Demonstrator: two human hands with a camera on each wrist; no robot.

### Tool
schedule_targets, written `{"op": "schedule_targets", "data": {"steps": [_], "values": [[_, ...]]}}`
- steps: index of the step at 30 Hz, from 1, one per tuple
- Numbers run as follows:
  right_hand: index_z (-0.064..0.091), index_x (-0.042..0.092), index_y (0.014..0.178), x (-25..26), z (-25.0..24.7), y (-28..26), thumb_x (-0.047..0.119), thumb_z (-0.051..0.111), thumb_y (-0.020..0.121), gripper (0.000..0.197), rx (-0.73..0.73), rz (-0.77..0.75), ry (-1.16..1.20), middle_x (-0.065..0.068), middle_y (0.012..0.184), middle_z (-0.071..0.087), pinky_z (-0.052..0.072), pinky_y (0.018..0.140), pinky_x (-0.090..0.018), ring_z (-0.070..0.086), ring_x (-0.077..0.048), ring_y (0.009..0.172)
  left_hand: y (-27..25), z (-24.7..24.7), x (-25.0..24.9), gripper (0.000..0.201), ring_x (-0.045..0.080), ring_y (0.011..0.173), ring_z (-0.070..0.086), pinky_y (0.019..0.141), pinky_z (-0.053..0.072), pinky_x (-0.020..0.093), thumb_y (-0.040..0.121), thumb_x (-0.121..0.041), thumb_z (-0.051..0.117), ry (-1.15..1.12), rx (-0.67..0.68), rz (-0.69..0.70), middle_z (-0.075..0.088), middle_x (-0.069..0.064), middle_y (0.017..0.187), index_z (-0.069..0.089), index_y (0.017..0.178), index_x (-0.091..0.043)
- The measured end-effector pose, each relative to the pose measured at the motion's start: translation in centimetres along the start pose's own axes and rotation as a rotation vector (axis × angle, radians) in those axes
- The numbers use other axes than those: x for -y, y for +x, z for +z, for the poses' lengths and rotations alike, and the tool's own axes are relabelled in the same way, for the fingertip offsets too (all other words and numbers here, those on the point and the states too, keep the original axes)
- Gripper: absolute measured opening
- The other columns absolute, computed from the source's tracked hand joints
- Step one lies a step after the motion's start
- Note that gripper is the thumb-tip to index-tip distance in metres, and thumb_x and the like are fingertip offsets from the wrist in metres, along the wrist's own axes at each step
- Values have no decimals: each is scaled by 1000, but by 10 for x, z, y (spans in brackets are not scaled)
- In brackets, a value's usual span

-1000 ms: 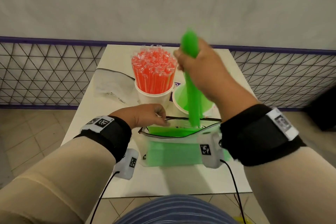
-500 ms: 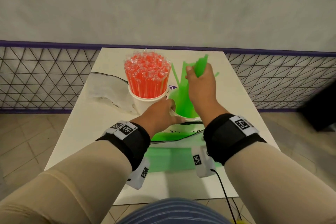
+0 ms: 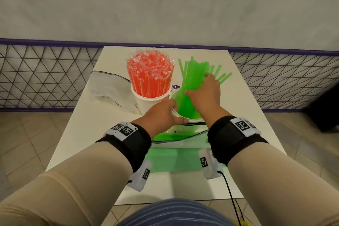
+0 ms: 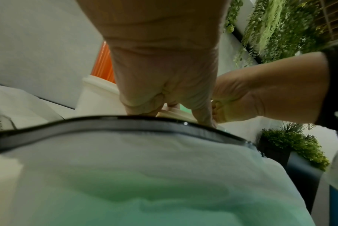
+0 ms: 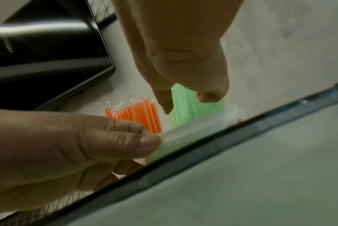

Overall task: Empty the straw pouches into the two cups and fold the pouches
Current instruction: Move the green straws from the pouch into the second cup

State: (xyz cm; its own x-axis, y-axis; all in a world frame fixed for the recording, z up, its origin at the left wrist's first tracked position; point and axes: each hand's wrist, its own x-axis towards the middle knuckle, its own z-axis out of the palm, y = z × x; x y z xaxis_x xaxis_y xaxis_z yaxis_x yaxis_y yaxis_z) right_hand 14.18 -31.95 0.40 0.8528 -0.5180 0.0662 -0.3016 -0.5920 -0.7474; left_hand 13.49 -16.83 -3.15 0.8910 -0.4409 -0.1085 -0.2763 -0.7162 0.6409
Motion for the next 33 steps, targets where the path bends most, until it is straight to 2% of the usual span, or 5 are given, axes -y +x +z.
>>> {"op": "schedule_targets", "data": {"steps": [6,10,14,26,33], "values": [[48,18,117,21,-25,-25,15,74,78,47,-179,-220,210,0,111,50,48,83,-31,55,-17,95,-6,-11,10,49,19,106,57,88,52,41,73,-45,81,-186,-6,-65,59,-2,118,49,106,-27],[64,21,86,35,-29,-50,14,61,88,8,427,-387,79,8,78,66,52,68,-28,63,-11,71,-16,-33,29,26,17,93,63,84,51,36,75,-31,80,-219,-24,-140,67,-4,101,59,84,-18],[72,15,103,23,1,-67,22,54,93,22,911,-604,-577,-5,97,72,53,76,-35,66,-23,85,-26,-45,42,18,14,80,61,68,49,26,78,-25,75,63,320,-221,63,-7,91,72,94,-32],[47,16,131,-10,45,-86,33,70,79,60,740,-652,-555,-8,120,49,42,91,-36,48,-27,110,-35,-34,49,68,22,107,58,94,51,42,67,-1,78,135,442,-129,58,-2,121,52,127,-19],[46,11,130,-13,49,-91,25,65,78,57,804,-605,-597,-7,114,59,39,71,-29,59,-26,100,-29,-32,49,64,15,86,55,69,48,28,70,4,69,123,477,-146,54,-4,103,50,125,-23]]}}
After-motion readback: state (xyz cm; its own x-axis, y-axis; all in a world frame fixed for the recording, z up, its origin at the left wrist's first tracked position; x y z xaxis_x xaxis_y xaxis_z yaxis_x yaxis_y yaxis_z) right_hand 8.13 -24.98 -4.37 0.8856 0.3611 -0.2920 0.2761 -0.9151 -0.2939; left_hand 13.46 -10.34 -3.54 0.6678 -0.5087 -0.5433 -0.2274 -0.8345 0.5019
